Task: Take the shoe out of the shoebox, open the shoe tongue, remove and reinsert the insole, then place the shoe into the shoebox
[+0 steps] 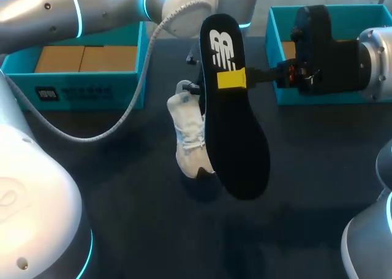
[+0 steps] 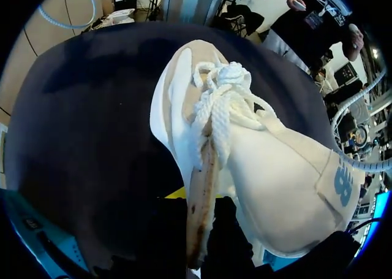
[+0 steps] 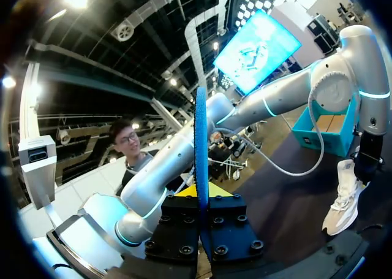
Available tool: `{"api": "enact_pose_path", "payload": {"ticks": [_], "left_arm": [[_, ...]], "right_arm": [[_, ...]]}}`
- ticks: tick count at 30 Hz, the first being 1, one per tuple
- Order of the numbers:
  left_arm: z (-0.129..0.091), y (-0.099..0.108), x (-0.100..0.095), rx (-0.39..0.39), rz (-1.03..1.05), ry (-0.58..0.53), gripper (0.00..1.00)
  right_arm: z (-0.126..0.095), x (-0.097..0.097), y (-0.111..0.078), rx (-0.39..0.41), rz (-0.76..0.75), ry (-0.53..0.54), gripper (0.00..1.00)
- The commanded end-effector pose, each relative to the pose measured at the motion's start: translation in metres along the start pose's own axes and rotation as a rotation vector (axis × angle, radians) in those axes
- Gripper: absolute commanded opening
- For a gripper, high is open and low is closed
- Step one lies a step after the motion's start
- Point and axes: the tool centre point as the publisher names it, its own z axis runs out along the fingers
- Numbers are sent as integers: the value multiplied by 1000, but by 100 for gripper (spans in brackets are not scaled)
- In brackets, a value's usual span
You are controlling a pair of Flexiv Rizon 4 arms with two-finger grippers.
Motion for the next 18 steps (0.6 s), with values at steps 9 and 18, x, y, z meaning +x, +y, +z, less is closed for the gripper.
{"api": "enact_pose_path", "payload": {"ticks": [9,18], "left_arm": [[1,-16,-2,-30,25,25,0],[6,-33,-8,-55,51,54,0]], "right_arm": [[2,0,0,0,3,-3,0],[2,0,0,0,3,-3,0]]}}
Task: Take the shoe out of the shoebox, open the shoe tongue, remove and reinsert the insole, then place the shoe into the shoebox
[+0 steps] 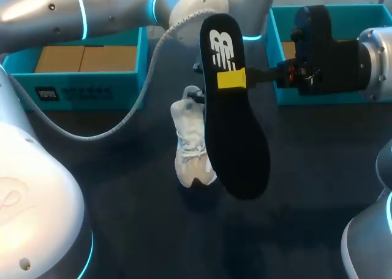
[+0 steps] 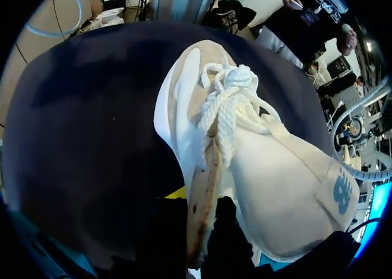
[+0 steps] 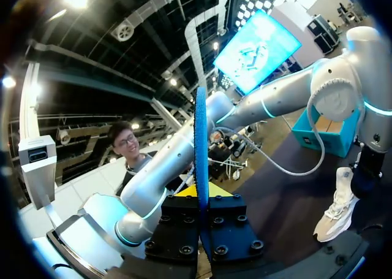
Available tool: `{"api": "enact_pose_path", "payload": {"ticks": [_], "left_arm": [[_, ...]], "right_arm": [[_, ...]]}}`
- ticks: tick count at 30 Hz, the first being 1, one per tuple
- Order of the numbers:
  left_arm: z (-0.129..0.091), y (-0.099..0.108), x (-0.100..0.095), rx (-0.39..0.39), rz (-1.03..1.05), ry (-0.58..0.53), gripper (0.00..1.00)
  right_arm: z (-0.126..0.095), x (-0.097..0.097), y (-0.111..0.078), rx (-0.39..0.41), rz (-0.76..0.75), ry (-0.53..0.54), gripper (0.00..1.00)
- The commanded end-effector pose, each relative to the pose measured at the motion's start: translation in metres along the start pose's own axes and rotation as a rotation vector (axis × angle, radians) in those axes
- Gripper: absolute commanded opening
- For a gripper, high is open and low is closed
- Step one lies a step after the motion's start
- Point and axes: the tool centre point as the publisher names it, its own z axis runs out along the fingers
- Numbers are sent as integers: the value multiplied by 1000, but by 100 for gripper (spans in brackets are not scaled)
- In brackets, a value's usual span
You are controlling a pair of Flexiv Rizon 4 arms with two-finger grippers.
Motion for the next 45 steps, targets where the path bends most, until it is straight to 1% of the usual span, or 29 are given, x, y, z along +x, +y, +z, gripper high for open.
{"api": "enact_pose_path", "payload": {"ticks": [1,3,9,12,16,18,19,21,27,30,31,35,36,37,38,39,42,45], "left_arm": [[2,-6,-4,-22,5,11,0],[5,-7,-8,-46,2,21,0],[13,-10,-14,-54,3,39,0],[18,-7,-15,-40,-5,57,0],[19,-12,-13,32,1,72,0],[20,-14,-14,26,-7,76,0],[21,-14,-14,35,-6,76,0],[25,-16,-16,21,-7,86,0],[32,-19,-25,19,18,98,0],[40,-18,-28,11,21,110,0],[42,-17,-29,22,22,114,0],[50,-16,-32,24,18,124,0],[51,-16,-32,25,19,126,11],[51,-17,-32,26,20,127,42],[51,-18,-31,26,21,127,83],[50,-18,-31,31,23,125,100],[41,-20,-28,43,28,93,100],[25,-20,-27,41,27,61,100]], "right_arm": [[2,0,0,0,2,-2,0],[2,0,0,0,2,-2,0],[2,0,0,0,2,-2,0],[2,0,0,0,2,-2,0],[2,0,0,0,2,-2,0],[2,0,0,0,2,-2,0],[2,0,0,0,2,-2,0],[2,0,0,0,2,-2,0],[2,0,0,0,2,-2,0],[2,0,0,0,2,-2,0],[2,0,0,0,2,-2,0],[2,0,0,0,2,-2,0],[2,0,0,0,2,-2,0],[2,0,0,0,2,-2,0],[2,0,0,0,2,-2,0],[2,0,0,0,2,-2,0],[2,0,0,0,2,-2,0],[2,0,0,0,2,-2,0]]}}
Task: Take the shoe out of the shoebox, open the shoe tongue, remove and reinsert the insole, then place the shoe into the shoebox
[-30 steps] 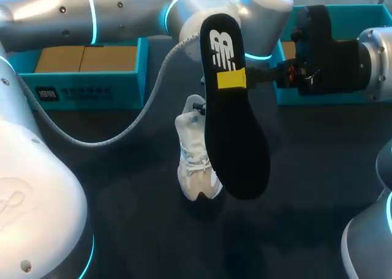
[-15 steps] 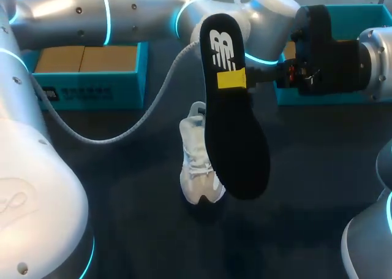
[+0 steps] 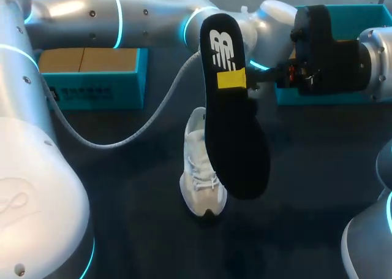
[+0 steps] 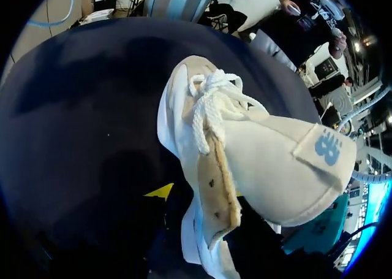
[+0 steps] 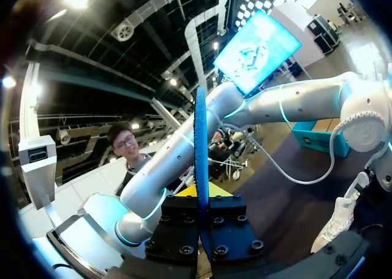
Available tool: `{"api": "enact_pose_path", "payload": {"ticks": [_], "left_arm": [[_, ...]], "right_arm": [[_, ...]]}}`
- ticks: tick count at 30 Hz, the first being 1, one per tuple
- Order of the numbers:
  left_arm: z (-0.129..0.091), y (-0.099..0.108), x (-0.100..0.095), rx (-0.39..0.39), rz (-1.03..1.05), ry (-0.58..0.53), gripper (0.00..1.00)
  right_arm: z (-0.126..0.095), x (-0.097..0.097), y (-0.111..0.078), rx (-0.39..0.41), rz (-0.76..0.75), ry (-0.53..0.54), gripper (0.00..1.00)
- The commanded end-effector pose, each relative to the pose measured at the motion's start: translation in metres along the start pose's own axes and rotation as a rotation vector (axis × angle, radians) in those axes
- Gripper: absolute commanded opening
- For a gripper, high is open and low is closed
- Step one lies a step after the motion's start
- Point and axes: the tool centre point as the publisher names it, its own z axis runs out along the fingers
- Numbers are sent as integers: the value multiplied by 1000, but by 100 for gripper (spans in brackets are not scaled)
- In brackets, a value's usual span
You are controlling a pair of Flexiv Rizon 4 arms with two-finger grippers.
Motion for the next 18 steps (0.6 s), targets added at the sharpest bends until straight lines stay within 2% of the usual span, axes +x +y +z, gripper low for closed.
{"api": "enact_pose_path", "payload": {"ticks": [1,13,18], "left_arm": [[-24,-1,14,-9,1,-51,100],[-114,2,24,-78,-1,-325,100],[-119,3,26,-63,-7,-351,100]], "right_arm": [[2,0,0,0,3,-2,0],[2,0,0,0,3,-2,0],[2,0,0,0,3,-2,0]]}}
